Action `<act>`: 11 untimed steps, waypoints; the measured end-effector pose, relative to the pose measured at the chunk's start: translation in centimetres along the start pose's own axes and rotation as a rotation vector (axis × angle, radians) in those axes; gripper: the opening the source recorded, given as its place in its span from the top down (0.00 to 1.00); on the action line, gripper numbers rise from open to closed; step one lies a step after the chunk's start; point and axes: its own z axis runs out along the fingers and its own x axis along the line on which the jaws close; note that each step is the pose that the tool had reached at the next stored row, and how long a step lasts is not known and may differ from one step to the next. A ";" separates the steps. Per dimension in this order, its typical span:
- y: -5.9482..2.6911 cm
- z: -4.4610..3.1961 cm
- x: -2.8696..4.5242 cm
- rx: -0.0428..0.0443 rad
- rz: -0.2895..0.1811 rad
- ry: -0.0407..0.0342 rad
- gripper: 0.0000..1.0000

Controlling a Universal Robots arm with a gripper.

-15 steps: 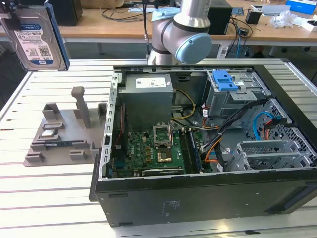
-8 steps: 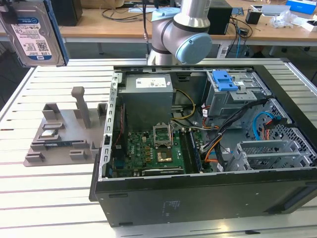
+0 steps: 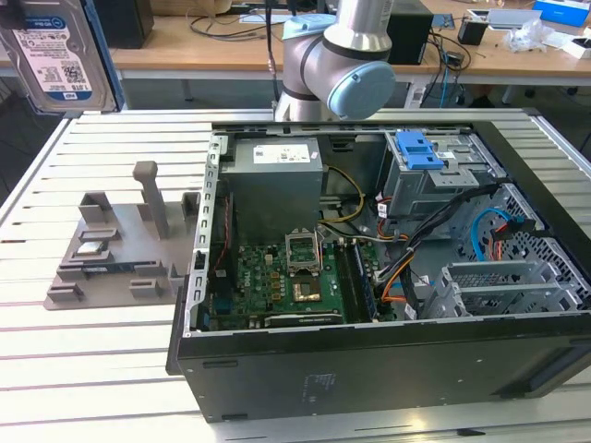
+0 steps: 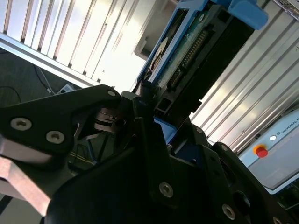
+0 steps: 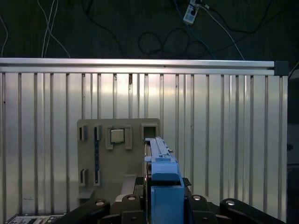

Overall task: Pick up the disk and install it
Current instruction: 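Pick up the disk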

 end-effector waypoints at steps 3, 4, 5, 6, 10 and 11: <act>0.00 -0.47 -0.01 0.0000 0.000 0.0000 0.63; 0.01 -0.68 -0.02 0.0000 0.000 0.0000 0.63; 0.01 -0.84 -0.02 0.0001 0.000 0.0000 0.63; 0.01 -0.98 -0.02 0.0001 0.000 0.0000 0.63; 0.02 -1.70 -0.04 0.0001 0.000 0.0000 0.63; 0.02 -1.83 -0.04 0.0001 0.000 0.0000 0.63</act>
